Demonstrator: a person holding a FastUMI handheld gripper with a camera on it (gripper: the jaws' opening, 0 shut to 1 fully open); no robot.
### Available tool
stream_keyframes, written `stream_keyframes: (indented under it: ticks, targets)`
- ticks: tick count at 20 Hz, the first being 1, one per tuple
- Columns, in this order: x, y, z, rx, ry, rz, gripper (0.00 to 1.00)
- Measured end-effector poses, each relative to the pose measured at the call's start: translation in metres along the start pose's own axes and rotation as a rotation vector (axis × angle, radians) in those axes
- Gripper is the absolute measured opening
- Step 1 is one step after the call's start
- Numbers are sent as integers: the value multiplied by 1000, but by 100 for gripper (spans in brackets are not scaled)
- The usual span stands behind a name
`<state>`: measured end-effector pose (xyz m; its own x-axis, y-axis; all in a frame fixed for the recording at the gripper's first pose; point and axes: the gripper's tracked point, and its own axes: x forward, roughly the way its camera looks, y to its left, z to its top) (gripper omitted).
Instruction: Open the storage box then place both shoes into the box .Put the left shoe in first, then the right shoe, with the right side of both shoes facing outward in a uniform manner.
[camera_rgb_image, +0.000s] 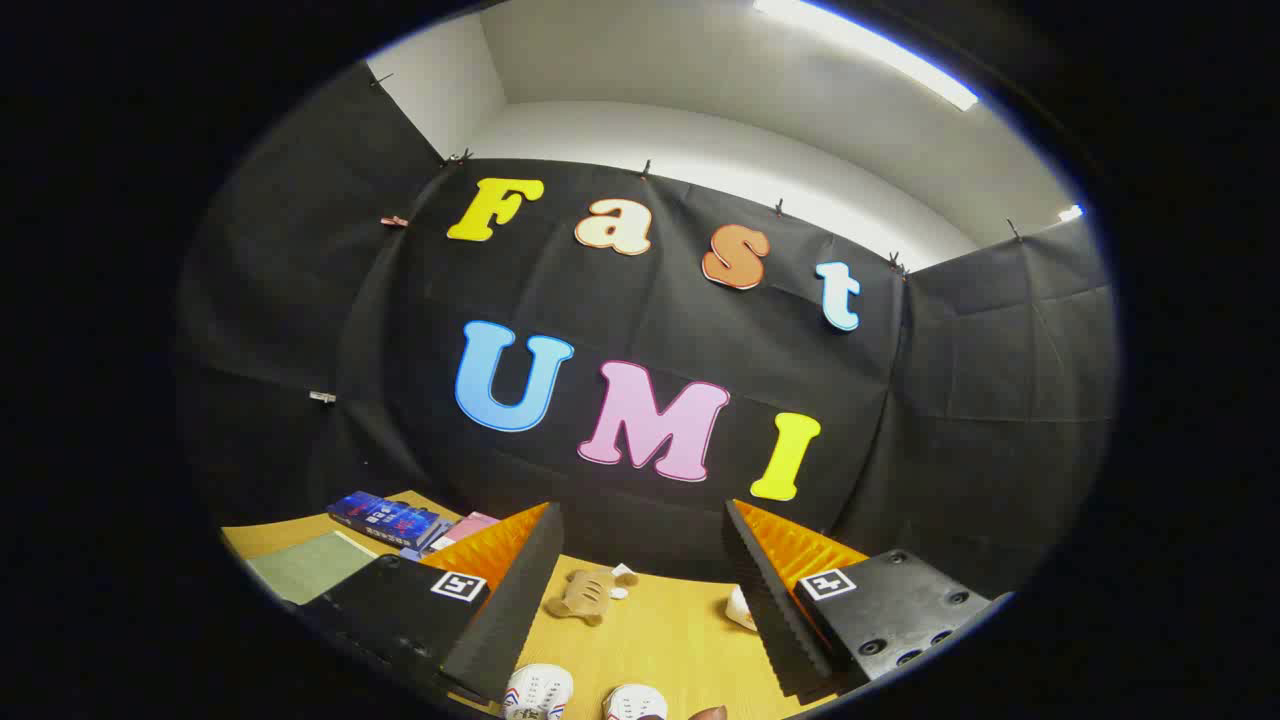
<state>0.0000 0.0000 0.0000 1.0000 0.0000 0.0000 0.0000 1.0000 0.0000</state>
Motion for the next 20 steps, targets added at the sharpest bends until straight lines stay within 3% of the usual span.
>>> stream_keyframes:
  ticks: [20]
  targets:
    - [-10,3,-18,41,61,-14,97]
